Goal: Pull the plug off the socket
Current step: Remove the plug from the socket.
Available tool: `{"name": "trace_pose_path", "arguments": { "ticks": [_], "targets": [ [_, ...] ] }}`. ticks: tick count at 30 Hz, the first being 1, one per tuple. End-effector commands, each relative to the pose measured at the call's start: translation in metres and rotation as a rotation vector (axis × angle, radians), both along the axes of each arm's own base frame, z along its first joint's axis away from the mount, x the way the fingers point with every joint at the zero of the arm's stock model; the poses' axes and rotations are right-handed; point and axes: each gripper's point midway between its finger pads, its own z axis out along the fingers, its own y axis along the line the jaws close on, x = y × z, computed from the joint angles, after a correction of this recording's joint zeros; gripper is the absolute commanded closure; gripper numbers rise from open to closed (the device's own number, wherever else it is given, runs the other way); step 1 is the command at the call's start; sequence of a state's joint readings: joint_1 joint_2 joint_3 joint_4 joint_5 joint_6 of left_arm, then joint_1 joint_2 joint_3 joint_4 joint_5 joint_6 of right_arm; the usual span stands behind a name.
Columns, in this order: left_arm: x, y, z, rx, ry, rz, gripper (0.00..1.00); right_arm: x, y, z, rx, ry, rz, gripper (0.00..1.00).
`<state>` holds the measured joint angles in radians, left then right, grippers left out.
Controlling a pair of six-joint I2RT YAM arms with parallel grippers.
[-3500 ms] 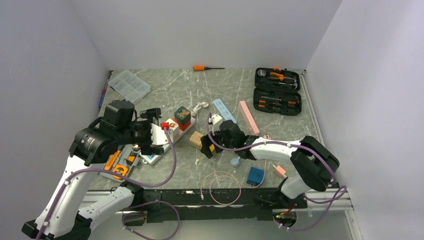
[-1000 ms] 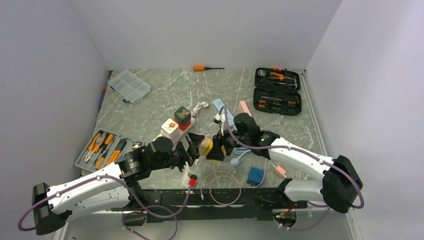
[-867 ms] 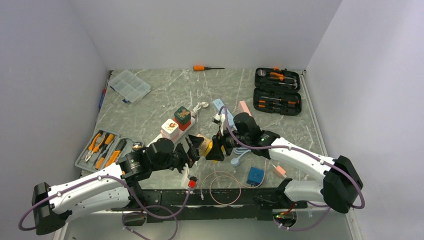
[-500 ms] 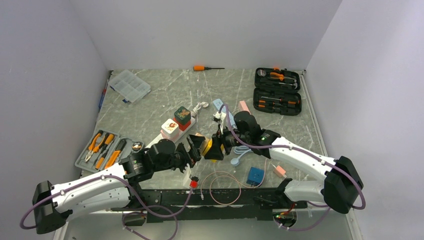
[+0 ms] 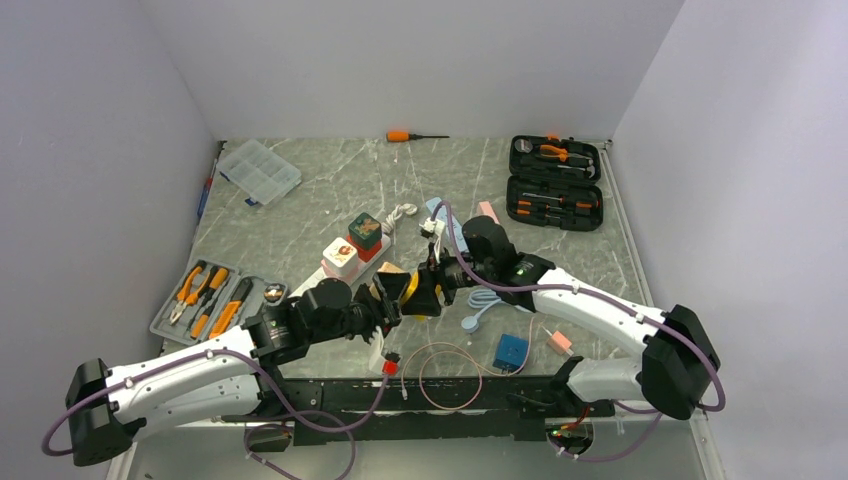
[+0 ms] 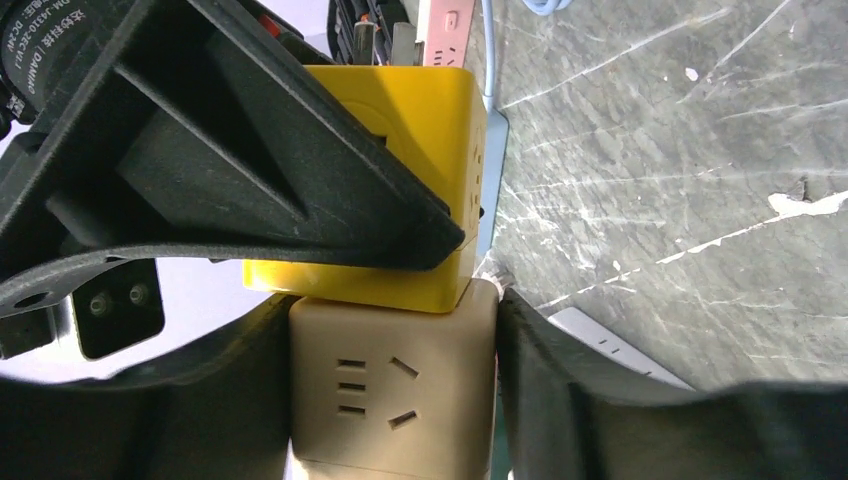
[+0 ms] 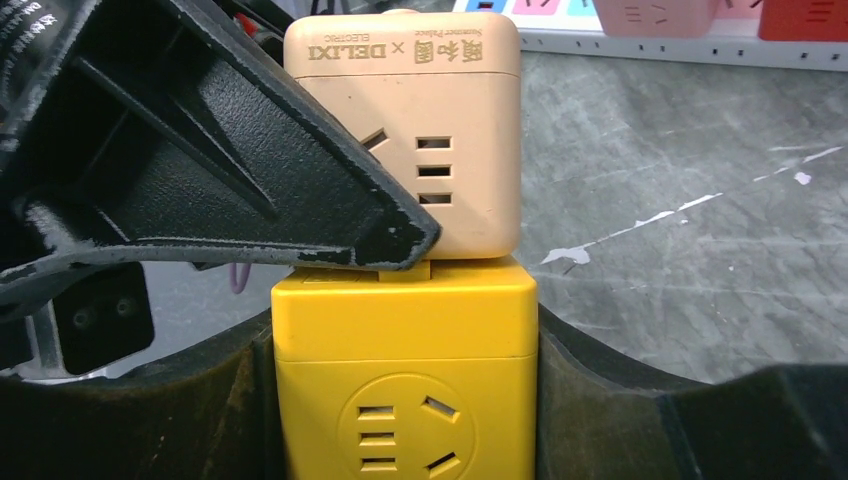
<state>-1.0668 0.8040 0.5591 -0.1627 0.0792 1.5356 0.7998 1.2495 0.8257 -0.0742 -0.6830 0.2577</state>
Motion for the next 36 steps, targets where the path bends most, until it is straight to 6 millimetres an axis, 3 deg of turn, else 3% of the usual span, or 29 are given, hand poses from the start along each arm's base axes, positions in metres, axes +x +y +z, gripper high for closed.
{"name": "trace_pose_path", "arguments": {
  "ticks": [1,4,5,16,27,36],
  "targets": [
    [0.002,-0.003,0.006,-0.009,-0.047,-0.004,0.57,0.004,0.015,0.041,0.121,-0.1,0.043,1.0],
    [0.004,-0.002,0.006,-0.009,-0.061,0.001,0.98,0.003,0.014,0.039,0.111,-0.104,0.045,1.0],
    [0.004,-0.002,0.006,-0.012,-0.066,0.005,1.0,0.001,0.012,0.037,0.097,-0.098,0.044,1.0],
    [0.008,0.003,-0.005,0.039,-0.073,0.025,1.0,-0.015,-0.021,0.012,-0.017,-0.065,-0.037,1.0],
    [0.013,0.015,-0.024,0.099,-0.04,0.062,1.0,-0.022,-0.051,0.011,-0.085,-0.064,-0.155,1.0],
    [0.026,0.035,-0.038,0.183,-0.046,0.121,1.0,-0.032,-0.063,-0.001,-0.145,0.0,-0.185,1.0]
  ]
}}
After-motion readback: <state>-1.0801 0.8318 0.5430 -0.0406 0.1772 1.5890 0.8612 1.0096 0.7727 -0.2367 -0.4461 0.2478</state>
